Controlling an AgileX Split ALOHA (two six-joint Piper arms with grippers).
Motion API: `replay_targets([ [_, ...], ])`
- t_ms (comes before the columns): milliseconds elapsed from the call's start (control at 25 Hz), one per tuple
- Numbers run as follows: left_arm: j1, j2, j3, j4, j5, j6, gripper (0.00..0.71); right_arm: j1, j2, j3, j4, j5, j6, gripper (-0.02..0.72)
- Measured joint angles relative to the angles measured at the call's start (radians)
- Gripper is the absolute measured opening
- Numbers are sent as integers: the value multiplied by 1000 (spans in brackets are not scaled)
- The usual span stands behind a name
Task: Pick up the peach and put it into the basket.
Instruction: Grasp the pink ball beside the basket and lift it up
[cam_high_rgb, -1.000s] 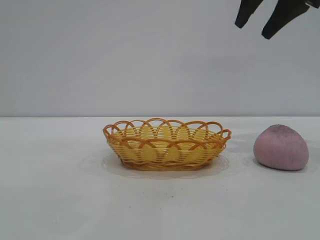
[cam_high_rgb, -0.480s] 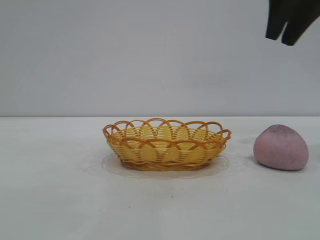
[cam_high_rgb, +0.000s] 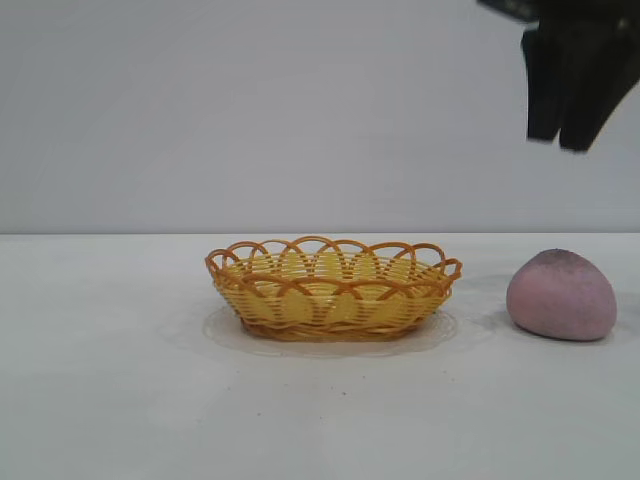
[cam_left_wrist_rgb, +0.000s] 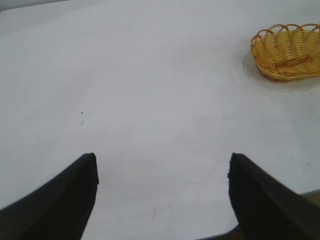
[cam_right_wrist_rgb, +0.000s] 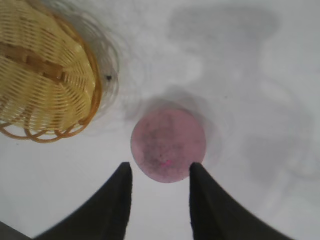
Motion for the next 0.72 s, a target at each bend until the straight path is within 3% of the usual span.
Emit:
replay_targets([
  [240,0,0,0,0,0,0,483,0,95,0,-32,-2,26,267],
  [440,0,0,0,0,0,0,483,2,130,0,7,-4,26,267],
  [720,0,0,0,0,0,0,483,2,170,-2,14,-6,26,267],
])
